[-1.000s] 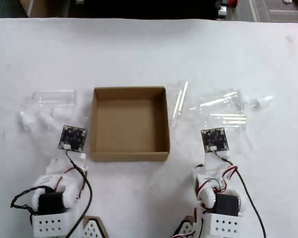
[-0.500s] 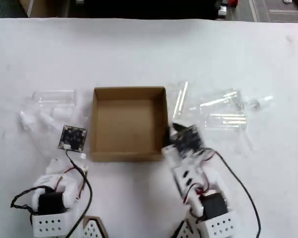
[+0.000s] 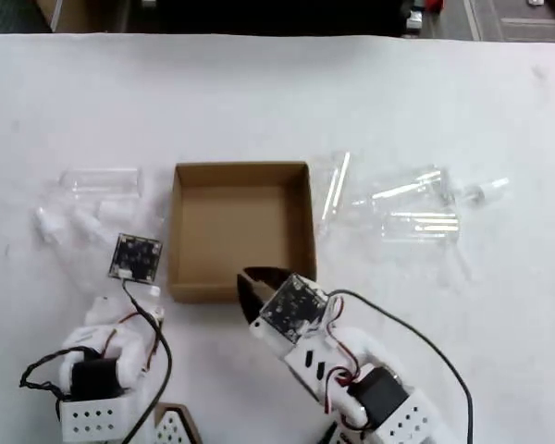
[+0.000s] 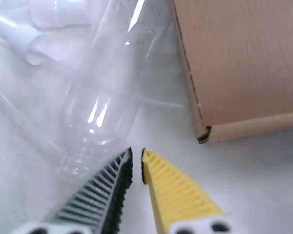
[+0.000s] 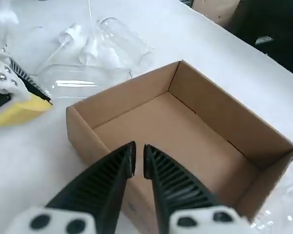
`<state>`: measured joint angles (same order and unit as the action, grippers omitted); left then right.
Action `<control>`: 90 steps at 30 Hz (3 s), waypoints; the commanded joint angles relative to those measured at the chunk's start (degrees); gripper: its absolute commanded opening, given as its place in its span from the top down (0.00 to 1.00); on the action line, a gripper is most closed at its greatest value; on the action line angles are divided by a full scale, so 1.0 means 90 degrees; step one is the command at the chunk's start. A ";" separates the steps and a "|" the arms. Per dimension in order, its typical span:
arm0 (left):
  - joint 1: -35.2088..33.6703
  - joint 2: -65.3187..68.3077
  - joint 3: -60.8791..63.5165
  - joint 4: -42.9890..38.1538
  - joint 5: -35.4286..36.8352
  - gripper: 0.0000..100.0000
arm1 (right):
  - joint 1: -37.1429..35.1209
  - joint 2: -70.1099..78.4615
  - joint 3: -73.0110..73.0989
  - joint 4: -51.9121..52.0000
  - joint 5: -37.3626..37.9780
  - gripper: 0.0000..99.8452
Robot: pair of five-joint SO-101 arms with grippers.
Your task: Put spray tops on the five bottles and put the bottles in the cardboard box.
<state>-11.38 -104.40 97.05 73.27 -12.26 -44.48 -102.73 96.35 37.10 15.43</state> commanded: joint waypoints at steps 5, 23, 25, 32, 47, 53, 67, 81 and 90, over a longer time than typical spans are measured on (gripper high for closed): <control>0.0054 -0.0034 -0.0010 0.0039 -0.0010 0.96 | 0.2310 -0.0054 0.0059 0.0005 -0.0010 0.98; 0.0063 -0.0034 -0.0010 0.0000 -0.0010 0.96 | 0.3248 -0.0015 0.0059 -0.0171 -0.0010 0.98; 0.0073 -0.0034 -0.0010 -0.0029 -0.0010 0.96 | 0.3248 -0.0015 0.0059 -0.0171 -0.0010 0.98; 0.0024 -0.0034 -0.0010 -0.0029 -0.0068 0.96 | 0.3258 -0.0024 0.0059 -0.0151 -0.0010 0.98; -0.1890 -0.0034 -0.2208 0.0020 -0.2882 0.96 | 0.3267 -0.0015 0.0059 -0.0181 0.0000 0.98; -0.1890 -0.0044 -0.2276 -0.0352 -0.2862 0.96 | 0.3267 -0.0015 0.0059 -0.0151 0.0000 0.98; -0.1929 -0.0024 -0.4386 0.0400 -0.3575 0.95 | 0.3267 -0.0015 0.0059 -0.0142 0.0000 0.98; -0.1919 0.4371 -0.7033 0.1289 -0.2559 0.95 | 0.3267 -0.0005 0.0059 -0.0142 0.0000 0.98; -0.1236 0.7741 -1.0422 0.1563 0.0801 0.95 | 0.3258 -0.0005 0.0059 -0.0142 0.0000 0.98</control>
<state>-26.15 -45.76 20.04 84.79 -18.77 -15.38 -102.73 96.35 35.96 15.43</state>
